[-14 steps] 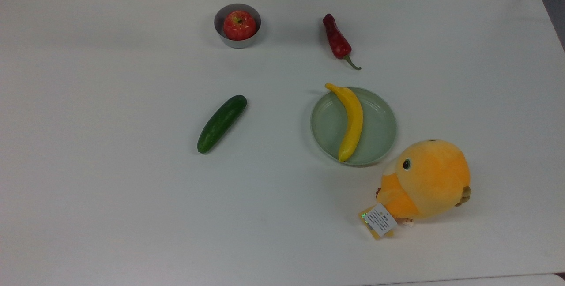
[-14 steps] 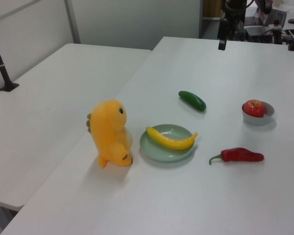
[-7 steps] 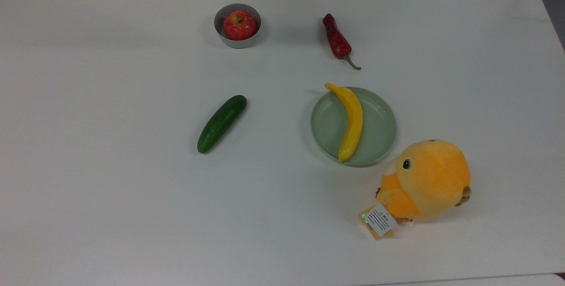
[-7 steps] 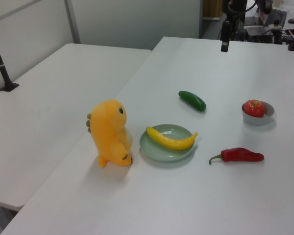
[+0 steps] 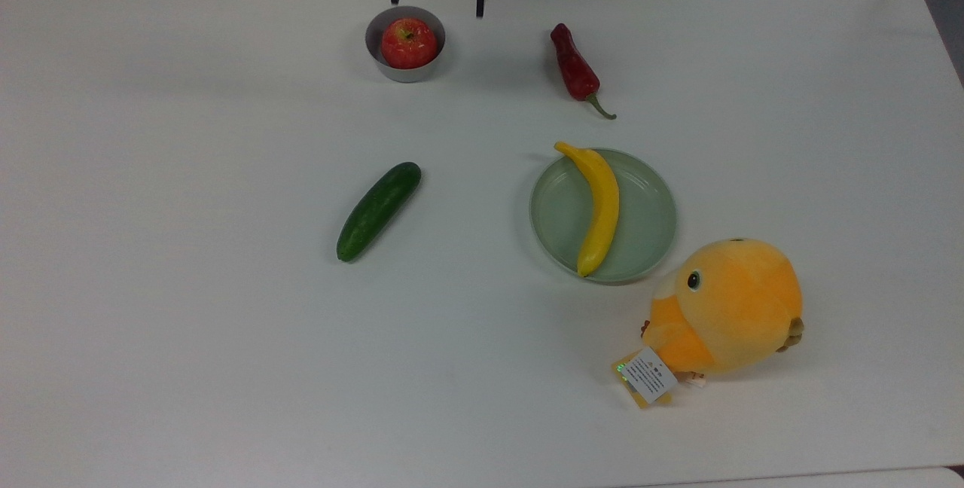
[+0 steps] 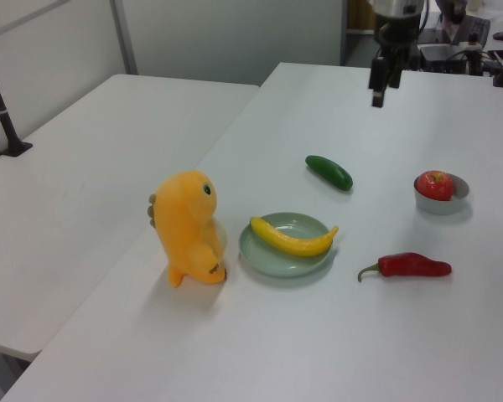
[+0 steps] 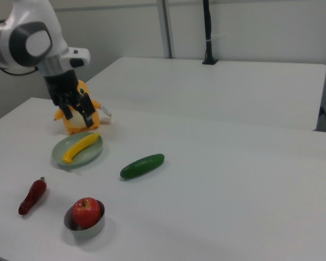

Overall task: Put the cucumber on the left side of the bowl
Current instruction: 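Move the open gripper down toward the green cucumber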

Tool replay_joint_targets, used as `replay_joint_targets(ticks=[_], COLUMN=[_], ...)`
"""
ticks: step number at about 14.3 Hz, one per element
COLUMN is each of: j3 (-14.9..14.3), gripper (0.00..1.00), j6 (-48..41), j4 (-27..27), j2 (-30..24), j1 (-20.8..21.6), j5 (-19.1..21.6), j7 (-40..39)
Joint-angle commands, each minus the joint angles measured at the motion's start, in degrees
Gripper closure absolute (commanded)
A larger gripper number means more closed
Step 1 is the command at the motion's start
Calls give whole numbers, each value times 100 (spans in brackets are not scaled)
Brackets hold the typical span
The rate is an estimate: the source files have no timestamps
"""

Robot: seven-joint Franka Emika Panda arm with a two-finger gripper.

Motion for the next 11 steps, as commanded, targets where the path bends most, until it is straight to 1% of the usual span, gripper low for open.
replay_joint_targets(ticks=[1,5,6,8,10,11], j3=[-274,-608,-713,-715,-715,-715], gripper=[0,0,0,0,0,0], j6=[738,1396,1581,1670,1679,1827], j4=[-232,-152,-56,365,577,586], j2=[461,1007,1260,1910,2219,2360], j1=[-34,-237,-280,-421,-421,-421], j5=[-24,-33,-33,-94,-103,-112], j7=[487,532,610,646,646,655])
